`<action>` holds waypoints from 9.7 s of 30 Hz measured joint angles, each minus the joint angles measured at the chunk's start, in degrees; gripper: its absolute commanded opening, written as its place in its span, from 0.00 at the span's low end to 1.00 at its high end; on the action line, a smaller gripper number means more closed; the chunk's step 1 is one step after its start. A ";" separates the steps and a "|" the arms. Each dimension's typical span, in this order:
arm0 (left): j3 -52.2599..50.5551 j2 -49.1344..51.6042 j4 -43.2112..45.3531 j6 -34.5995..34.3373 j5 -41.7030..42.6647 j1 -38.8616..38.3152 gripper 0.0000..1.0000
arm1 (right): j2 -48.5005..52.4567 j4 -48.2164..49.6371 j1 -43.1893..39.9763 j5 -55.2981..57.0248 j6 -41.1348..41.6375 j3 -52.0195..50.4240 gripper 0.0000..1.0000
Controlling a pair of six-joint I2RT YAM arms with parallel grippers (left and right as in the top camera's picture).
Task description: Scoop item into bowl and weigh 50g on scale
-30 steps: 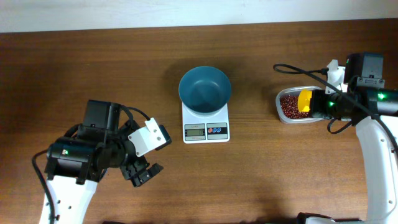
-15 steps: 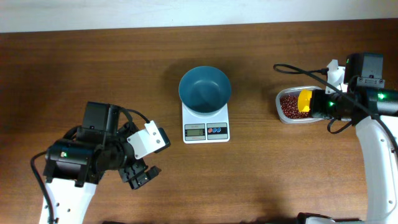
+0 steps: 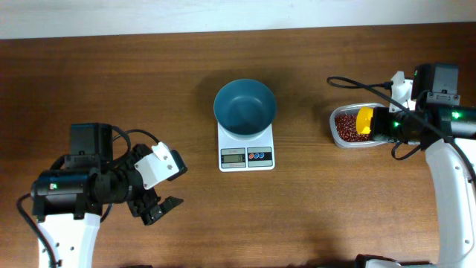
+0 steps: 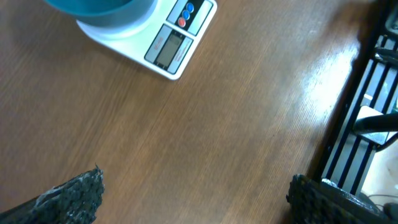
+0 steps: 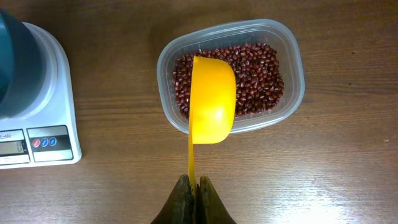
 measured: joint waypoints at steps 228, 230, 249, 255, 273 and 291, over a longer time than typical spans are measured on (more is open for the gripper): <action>0.00 0.00 3.30 2.95 -0.24 0.00 0.98 | 21.22 1.68 -12.04 -29.88 -1.11 0.00 0.04; 0.00 0.00 3.30 2.95 -0.26 0.00 0.98 | 21.22 1.68 -12.15 -30.03 -1.60 0.00 0.04; 0.00 0.00 3.30 2.95 -0.26 0.00 0.98 | 21.22 -2.45 -17.79 -38.21 -9.75 -0.35 0.04; 0.00 0.00 3.28 2.95 -0.26 0.00 0.98 | 21.22 -2.84 -19.96 -41.55 -12.87 -3.06 0.04; 0.00 0.00 3.28 2.97 -0.26 0.00 0.98 | 21.22 -2.80 -22.64 -51.17 -16.94 -4.39 0.04; 0.00 0.00 3.28 2.95 -0.26 0.00 0.98 | 21.22 -3.91 -17.05 -63.28 -16.94 -4.20 0.04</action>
